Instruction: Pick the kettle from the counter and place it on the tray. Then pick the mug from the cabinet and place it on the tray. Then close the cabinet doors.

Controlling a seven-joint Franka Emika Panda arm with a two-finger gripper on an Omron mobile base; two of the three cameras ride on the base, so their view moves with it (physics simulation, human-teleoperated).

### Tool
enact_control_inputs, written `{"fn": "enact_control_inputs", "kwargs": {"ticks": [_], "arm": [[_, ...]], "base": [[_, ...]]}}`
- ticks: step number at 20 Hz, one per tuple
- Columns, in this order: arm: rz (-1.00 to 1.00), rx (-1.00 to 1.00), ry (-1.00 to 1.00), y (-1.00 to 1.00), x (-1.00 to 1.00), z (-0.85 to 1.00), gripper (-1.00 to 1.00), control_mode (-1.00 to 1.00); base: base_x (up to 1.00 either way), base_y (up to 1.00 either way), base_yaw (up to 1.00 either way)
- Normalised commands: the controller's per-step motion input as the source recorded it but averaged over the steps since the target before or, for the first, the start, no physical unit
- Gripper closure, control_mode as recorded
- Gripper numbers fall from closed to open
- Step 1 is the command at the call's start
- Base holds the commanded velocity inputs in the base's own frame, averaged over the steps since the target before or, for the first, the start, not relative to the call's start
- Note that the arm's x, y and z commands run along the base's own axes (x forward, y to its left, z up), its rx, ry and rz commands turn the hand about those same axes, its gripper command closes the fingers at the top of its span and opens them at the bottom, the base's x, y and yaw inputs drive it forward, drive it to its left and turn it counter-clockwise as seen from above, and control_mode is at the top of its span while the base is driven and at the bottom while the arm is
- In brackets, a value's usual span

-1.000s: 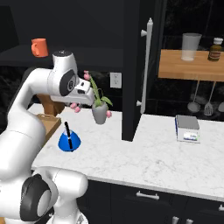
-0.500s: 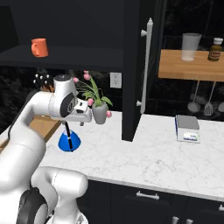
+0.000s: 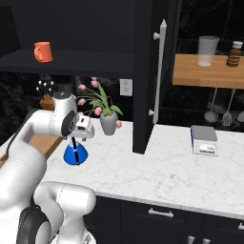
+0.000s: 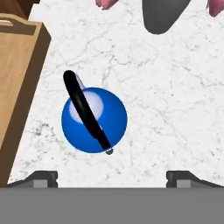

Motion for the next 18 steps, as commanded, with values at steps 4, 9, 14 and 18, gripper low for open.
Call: {"fn": "enact_control_inputs", "kwargs": {"ticks": [4,9,14,18], "arm": [[0.11,0.00,0.16,0.40,0.95,-0.24,-1.00,-1.00],[0.05,0.00,0.07,0.08,0.73,-0.06,-1.00,-1.00],[0.00,0.00,0.01,0.13,0.21,-0.11,-1.00,-1.00],[0.02,0.00,0.04,0.27,0.00,-0.30,-1.00,-1.00]], "base": [[0.00,0.00,0.00],[0.00,0.00,0.00],[0.00,0.00,0.00],[0.00,0.00,0.00]]}}
